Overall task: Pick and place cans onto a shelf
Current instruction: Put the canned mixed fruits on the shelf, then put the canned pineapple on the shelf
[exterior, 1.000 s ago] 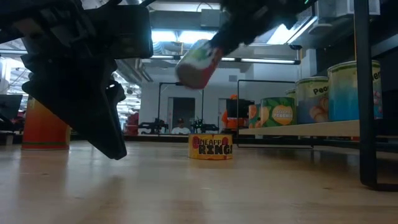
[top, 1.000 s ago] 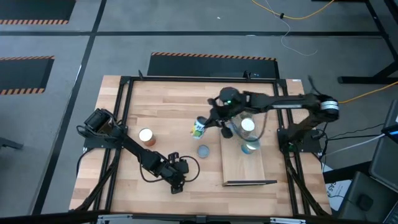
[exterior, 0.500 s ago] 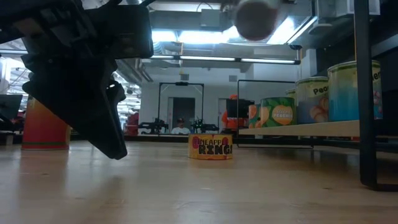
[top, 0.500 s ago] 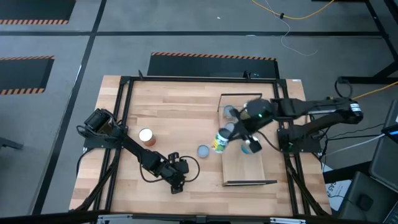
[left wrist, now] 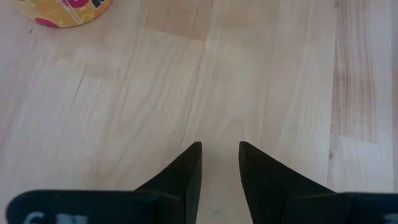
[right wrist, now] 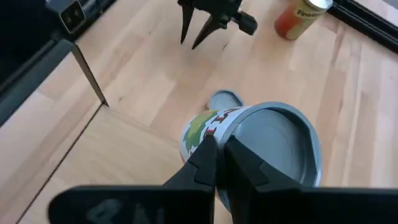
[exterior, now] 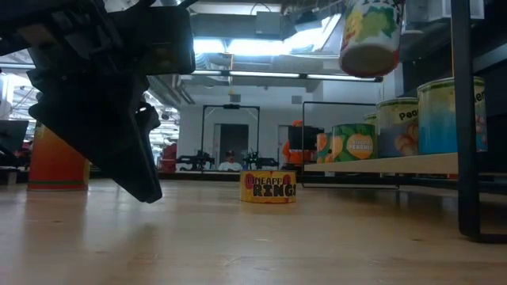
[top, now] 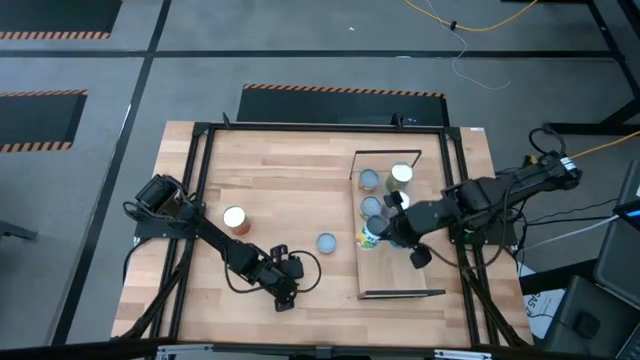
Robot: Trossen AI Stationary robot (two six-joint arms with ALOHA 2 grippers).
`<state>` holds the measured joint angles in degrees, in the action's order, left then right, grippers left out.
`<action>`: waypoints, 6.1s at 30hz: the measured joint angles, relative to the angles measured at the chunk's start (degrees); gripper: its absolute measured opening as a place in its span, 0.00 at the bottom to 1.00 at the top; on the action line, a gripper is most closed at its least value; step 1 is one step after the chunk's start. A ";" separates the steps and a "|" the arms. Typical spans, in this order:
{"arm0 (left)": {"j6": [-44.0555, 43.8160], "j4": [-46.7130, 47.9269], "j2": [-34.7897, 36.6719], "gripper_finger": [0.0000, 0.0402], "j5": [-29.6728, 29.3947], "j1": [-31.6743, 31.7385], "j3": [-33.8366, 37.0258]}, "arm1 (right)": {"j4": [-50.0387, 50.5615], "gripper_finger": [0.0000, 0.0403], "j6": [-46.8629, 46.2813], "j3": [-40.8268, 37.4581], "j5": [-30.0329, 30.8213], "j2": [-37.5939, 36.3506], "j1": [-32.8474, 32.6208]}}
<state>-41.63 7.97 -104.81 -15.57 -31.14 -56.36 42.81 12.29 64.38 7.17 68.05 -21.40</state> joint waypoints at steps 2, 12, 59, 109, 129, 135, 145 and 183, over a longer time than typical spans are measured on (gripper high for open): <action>-0.10 0.00 0.00 0.25 0.00 0.00 0.00 | 0.61 0.04 0.01 0.02 1.90 0.95 -1.41; -0.22 0.02 0.00 0.25 -0.02 0.00 0.00 | 5.37 0.05 0.17 0.02 6.78 8.76 -4.80; -0.42 0.02 0.02 0.25 0.00 -0.02 0.00 | 8.44 0.19 0.13 0.02 9.19 17.47 -4.62; 10.31 2.95 2.67 0.25 -1.44 1.38 -12.45 | 10.27 0.20 -0.07 12.06 9.22 17.25 -4.61; -13.44 54.50 17.51 0.25 -4.90 4.02 -23.69 | 7.70 0.20 0.09 12.02 9.16 17.29 -4.60; -23.10 70.93 19.57 0.25 -5.33 4.25 -23.69 | 7.49 0.20 0.17 12.02 9.16 17.29 -4.61; -29.90 79.82 19.54 0.25 -2.39 6.92 -18.66 | 7.51 0.20 0.17 12.02 9.21 17.29 -4.62; -29.88 67.25 18.91 0.25 -0.37 17.68 -5.36 | 7.56 0.20 0.17 12.02 9.21 17.29 -4.62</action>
<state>-71.51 75.22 -85.91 -15.95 -13.45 -61.71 50.37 12.47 76.40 16.38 85.34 -26.02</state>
